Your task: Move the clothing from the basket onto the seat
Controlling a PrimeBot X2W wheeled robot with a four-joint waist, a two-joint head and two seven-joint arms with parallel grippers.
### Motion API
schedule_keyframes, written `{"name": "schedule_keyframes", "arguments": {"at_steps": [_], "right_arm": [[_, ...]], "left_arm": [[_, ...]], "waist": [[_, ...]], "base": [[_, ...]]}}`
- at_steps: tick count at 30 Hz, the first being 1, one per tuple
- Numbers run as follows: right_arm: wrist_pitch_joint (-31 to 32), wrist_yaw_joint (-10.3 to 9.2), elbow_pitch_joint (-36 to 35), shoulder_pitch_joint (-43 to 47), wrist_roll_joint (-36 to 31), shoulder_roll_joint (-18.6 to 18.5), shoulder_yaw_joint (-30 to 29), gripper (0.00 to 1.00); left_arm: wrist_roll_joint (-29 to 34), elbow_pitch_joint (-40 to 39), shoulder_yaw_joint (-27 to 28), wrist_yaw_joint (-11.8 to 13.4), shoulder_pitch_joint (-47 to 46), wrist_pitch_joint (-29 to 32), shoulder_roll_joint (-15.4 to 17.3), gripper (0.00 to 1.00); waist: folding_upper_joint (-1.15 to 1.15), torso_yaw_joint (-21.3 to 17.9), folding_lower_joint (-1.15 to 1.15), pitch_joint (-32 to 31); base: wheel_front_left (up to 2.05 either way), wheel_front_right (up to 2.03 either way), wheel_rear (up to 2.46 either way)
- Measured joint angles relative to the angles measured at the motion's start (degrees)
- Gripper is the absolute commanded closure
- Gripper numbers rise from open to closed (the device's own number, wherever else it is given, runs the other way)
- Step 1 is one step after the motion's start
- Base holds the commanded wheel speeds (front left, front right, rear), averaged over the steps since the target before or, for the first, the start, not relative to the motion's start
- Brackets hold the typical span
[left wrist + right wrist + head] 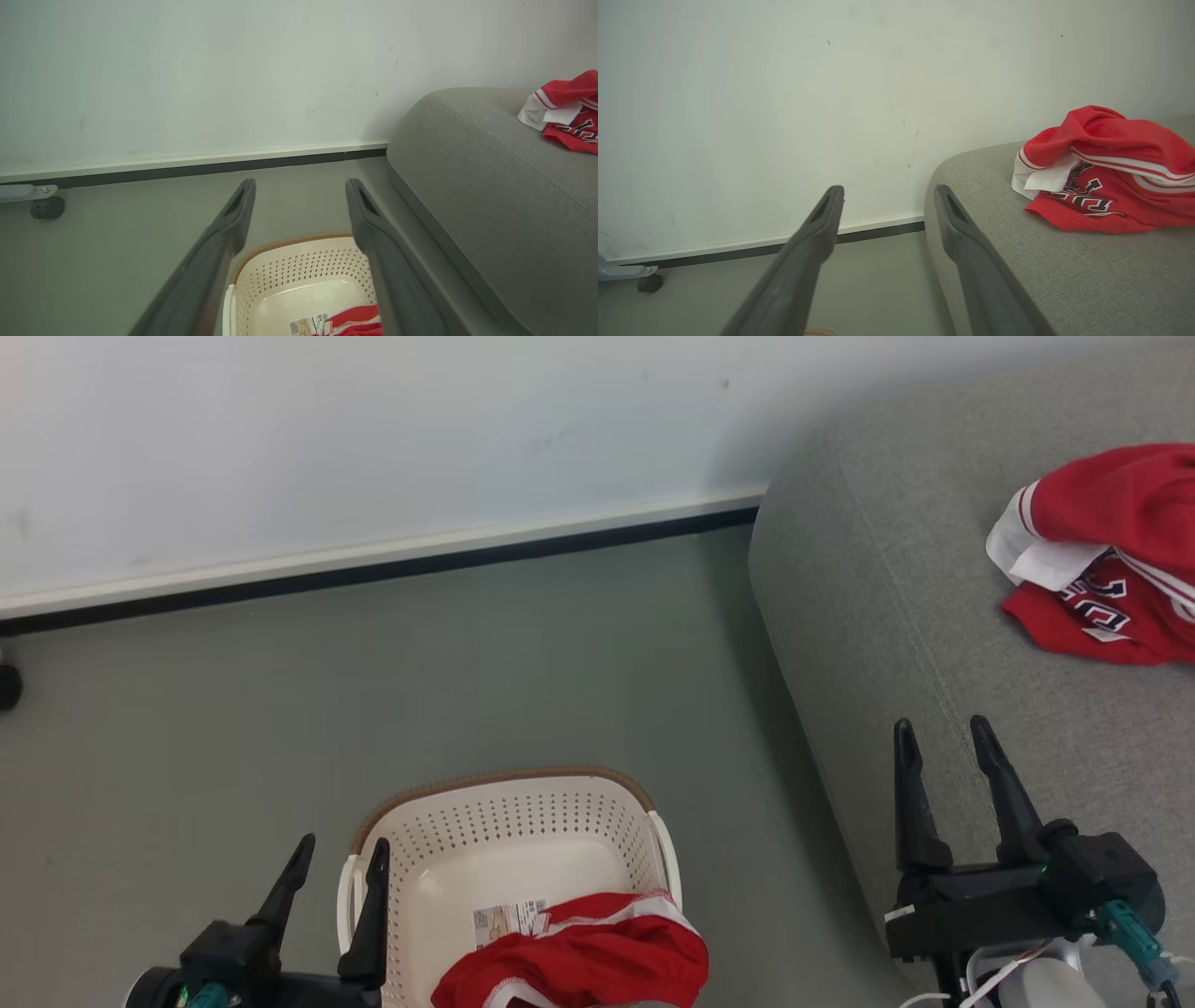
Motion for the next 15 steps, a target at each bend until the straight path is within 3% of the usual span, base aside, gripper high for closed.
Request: {"name": "schedule_keyframes", "arguments": {"at_steps": [15], "right_arm": [[0.0,-0.49,-5.3,-6.8,-0.7,-0.2,-4.5,0.0]], "left_arm": [[4.3,14.1,-9.1,-5.2,-12.4,6.9,-2.0,0.0]], "waist": [[0.0,-2.7,0.01,12.4]], "base": [[0.0,0.0,0.0]]}}
